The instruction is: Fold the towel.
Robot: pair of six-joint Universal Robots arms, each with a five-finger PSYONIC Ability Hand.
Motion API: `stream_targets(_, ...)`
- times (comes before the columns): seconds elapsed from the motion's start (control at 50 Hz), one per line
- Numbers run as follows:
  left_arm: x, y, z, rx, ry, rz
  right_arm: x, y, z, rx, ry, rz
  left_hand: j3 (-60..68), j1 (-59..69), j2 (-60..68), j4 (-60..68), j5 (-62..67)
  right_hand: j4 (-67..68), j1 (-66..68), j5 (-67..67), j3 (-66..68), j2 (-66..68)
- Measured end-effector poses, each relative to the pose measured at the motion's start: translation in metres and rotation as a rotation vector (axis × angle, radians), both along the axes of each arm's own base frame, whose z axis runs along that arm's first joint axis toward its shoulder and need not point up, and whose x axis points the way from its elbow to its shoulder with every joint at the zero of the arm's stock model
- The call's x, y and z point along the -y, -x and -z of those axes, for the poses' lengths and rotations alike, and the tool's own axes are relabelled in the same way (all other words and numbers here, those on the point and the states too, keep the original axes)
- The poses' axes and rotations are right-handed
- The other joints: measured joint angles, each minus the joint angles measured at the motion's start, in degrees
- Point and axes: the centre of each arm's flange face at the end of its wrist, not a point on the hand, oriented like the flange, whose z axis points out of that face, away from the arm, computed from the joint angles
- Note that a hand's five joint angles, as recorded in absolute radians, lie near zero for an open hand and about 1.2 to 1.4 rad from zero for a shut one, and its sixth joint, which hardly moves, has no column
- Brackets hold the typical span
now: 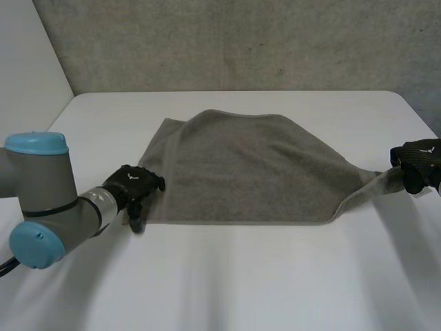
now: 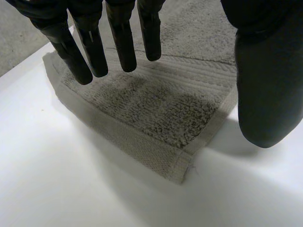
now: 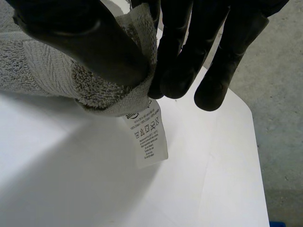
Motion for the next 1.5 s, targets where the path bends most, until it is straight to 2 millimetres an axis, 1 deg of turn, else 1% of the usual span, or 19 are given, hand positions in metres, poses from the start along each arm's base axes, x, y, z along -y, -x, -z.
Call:
stream_targets(0.16,0.007,0.001,0.005,-0.001,0.008,-0.004,0.0,0.0,0.0,-0.003,0.001,-0.003,0.07,0.11,0.01,0.1,1.14,0.0,0.0,0.0,0.0,0.0)
stream_targets(0.3,0.015,0.002,0.008,0.002,0.022,-0.013,-0.001,0.0,0.001,-0.029,0.001,-0.01,2.81,2.12,0.79,1.9,3.92,0.0,0.0,0.0,0.0,0.0)
stream_targets(0.64,0.031,0.007,0.006,-0.004,0.061,-0.019,-0.002,0.0,0.002,-0.037,0.0,-0.012,12.75,11.94,10.91,11.84,12.4,0.0,0.0,0.0,0.0,0.0)
stream_targets(0.72,0.033,0.008,0.006,-0.005,0.065,-0.018,-0.002,0.0,0.002,-0.037,0.0,-0.013,17.8,17.05,15.93,17.1,16.45,0.0,0.0,0.0,0.0,0.0)
stream_targets(0.76,0.033,0.008,0.006,-0.006,0.068,-0.017,-0.002,0.0,0.002,-0.037,0.0,-0.013,23.63,22.96,21.77,23.09,23.03,0.0,0.0,0.0,0.0,0.0)
stream_targets(0.84,0.034,0.008,0.004,-0.009,0.074,-0.018,-0.002,0.0,0.002,-0.037,0.0,-0.013,31.51,30.84,29.72,30.95,30.84,0.0,0.0,0.0,0.0,0.0)
stream_targets(0.92,0.035,0.008,0.0,-0.011,0.087,-0.022,-0.002,0.0,0.002,-0.038,0.0,-0.012,42.25,41.6,40.5,41.32,41.83,0.0,0.0,0.0,0.0,0.0)
stream_targets(1.06,0.035,0.008,-0.004,-0.012,0.1,-0.029,-0.001,0.001,0.002,-0.038,0.0,-0.011,47.45,46.65,45.6,46.43,47.24,0.0,0.0,-0.03,0.0,0.0)
stream_targets(1.12,0.034,0.008,-0.002,-0.011,0.097,-0.028,-0.002,0.0,0.002,-0.038,0.0,-0.012,52.22,51.2,50.24,51.09,51.95,0.0,0.0,-0.03,0.0,0.0)
stream_targets(1.2,0.033,0.008,-0.001,-0.009,0.092,-0.027,-0.002,0.0,0.002,-0.038,0.0,-0.013,62.67,56.92,58.66,60.98,60.2,0.0,0.0,-0.02,0.0,0.0)
stream_targets(1.3,0.033,0.008,-0.002,-0.011,0.093,-0.027,-0.002,0.0,0.001,-0.035,0.003,-0.016,64.02,56.97,58.95,62.01,60.68,0.0,0.0,-0.02,0.0,0.0)
stream_targets(1.38,0.03,0.008,-0.01,-0.018,0.105,-0.031,-0.003,0.0,-0.006,-0.027,0.02,-0.017,64.06,56.97,58.93,62.01,60.72,0.0,0.0,-0.03,0.0,0.0)
stream_targets(1.46,0.024,0.004,-0.026,-0.03,0.128,-0.038,-0.008,-0.001,-0.028,-0.023,0.081,-0.012,64.2,56.98,58.93,62.01,60.72,0.0,0.0,-0.03,0.0,0.0)
stream_targets(1.5,0.018,0.001,-0.041,-0.039,0.152,-0.043,-0.013,-0.001,-0.044,-0.016,0.125,-0.007,64.24,56.98,58.93,62.01,60.72,0.0,0.0,-0.03,0.0,0.0)
